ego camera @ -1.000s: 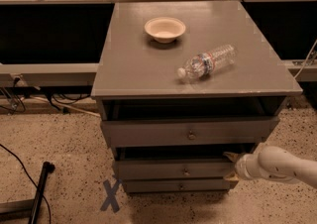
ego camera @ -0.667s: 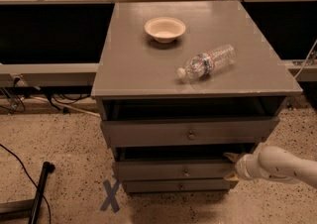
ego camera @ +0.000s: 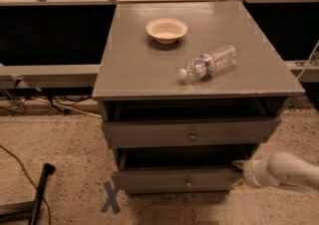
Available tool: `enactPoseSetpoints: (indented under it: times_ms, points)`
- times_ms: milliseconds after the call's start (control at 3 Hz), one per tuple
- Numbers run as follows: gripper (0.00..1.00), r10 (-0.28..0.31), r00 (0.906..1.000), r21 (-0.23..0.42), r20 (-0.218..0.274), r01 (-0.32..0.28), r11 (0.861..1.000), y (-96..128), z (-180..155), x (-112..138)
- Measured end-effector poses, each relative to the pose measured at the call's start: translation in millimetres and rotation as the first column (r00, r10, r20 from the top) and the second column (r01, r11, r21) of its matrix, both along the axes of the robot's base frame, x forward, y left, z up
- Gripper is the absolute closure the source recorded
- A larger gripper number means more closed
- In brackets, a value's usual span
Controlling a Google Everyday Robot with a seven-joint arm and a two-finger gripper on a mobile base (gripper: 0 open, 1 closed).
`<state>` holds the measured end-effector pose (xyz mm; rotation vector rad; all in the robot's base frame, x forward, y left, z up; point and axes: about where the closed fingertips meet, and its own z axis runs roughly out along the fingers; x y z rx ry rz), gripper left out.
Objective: Open middle drawer
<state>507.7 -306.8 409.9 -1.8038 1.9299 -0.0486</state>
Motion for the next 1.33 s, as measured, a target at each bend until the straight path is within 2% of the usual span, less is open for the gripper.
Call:
enactPoseSetpoints:
  times_ms: [667, 1000, 1333]
  points:
    - [0.36, -0.051, 0.9935, -0.012, -0.101, 0.050, 0.999, -24.2, 25.9, -95.8]
    - [0.30, -0.052, 0.9918, 0.005, -0.116, 0.053, 0.999, -23.1, 38.9, -125.8]
    - [0.14, -0.008, 0.9957, 0.037, -0.093, 0.012, 0.999, -5.8, 50.7, -131.2]
